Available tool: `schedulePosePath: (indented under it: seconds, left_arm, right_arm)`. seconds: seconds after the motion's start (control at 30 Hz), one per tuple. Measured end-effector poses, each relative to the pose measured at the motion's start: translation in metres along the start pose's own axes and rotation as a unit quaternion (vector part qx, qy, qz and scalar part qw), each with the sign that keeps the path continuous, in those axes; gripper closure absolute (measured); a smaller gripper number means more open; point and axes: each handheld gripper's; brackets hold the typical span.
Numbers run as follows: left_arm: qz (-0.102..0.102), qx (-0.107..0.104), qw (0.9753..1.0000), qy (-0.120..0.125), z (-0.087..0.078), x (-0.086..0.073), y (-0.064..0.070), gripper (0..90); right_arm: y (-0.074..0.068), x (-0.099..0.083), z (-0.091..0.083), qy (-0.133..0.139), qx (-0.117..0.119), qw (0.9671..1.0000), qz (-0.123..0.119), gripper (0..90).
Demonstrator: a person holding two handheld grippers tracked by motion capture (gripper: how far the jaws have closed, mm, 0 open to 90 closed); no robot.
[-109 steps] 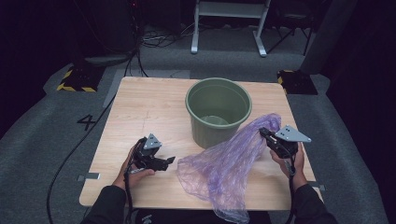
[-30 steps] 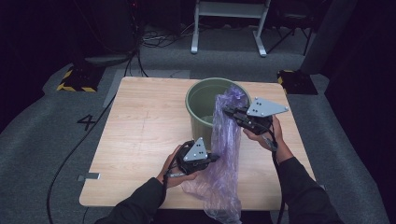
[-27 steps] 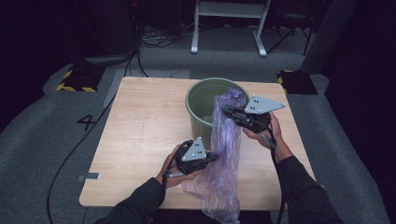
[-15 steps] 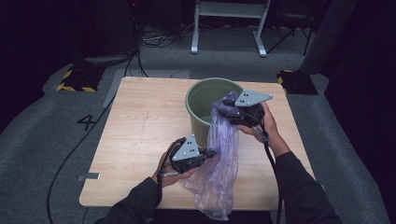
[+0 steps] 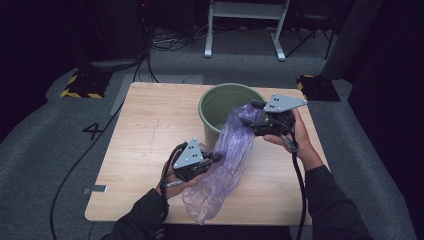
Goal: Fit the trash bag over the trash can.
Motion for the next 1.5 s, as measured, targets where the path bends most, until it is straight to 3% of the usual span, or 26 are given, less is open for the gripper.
schedulePosePath:
  seconds: [0.13, 0.3, 0.37, 0.47, 0.53, 0.73, 0.93, 1.0, 1.07, 1.13, 1.33, 1.43, 1.5]
  left_arm:
    - [0.002, 0.001, 1.0000, -0.005, 0.002, 0.000, 0.000, 89.0]
    - [-0.005, 0.004, 1.0000, -0.006, 0.001, -0.001, -0.003, 89.0]
    - [-0.006, 0.003, 1.0000, -0.006, 0.000, -0.002, -0.004, 89.0]
    - [-0.007, 0.004, 0.9999, -0.008, 0.001, -0.002, -0.005, 89.0]
    - [-0.005, 0.005, 0.9999, -0.010, 0.001, -0.002, -0.004, 89.0]
    - [0.000, 0.000, 1.0000, -0.009, 0.003, 0.000, -0.002, 89.0]
    - [-0.001, 0.000, 1.0000, -0.002, 0.001, 0.002, -0.004, 88.9]
    - [-0.002, 0.003, 1.0000, 0.001, 0.000, 0.003, -0.004, 88.9]
    - [-0.004, 0.006, 1.0000, 0.002, -0.001, 0.004, -0.005, 88.9]
    - [-0.005, 0.009, 0.9999, 0.000, -0.002, 0.004, -0.006, 89.0]
    - [-0.009, 0.013, 0.9999, -0.004, -0.002, 0.003, -0.007, 89.0]
    - [-0.011, 0.014, 0.9998, -0.004, -0.001, 0.003, -0.007, 88.9]
    - [-0.009, 0.017, 0.9998, -0.006, -0.001, 0.004, -0.007, 88.9]
  right_arm:
    - [0.000, 0.001, -0.006, 0.003, -0.004, 1.0000, 0.000, 32.8]
    - [-0.011, 0.002, -0.012, 0.005, -0.024, 0.9997, -0.007, 28.4]
    - [-0.016, -0.002, -0.016, 0.009, -0.009, 0.9999, -0.010, 28.9]
    - [-0.021, -0.011, -0.022, 0.014, -0.012, 0.9996, -0.020, 40.9]
    - [-0.019, -0.017, -0.024, 0.022, -0.012, 0.9995, -0.017, 55.5]
    - [-0.009, -0.022, -0.011, 0.005, -0.013, 0.9999, 0.000, 75.5]
    - [-0.006, -0.013, 0.006, -0.016, -0.018, 0.9997, -0.001, 84.0]
    - [-0.005, -0.009, 0.012, -0.024, -0.023, 0.9995, -0.001, 81.9]
    - [-0.005, -0.006, 0.017, -0.034, -0.035, 0.9988, 0.001, 73.2]
    - [-0.006, -0.006, 0.015, -0.025, -0.032, 0.9992, 0.005, 62.3]
    - [-0.007, -0.008, -0.008, 0.010, -0.036, 0.9990, 0.022, 44.0]
    - [-0.010, -0.010, -0.024, 0.031, -0.021, 0.9989, 0.028, 39.3]
    - [-0.016, -0.013, -0.034, 0.041, -0.015, 0.9989, 0.018, 35.9]
Point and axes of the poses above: each handheld gripper's, and its own axes: z roughly forward along the jaws, x roughly out of its top, y roughly to its right, and after that the axes turned 6 degrees about -y, right-handed
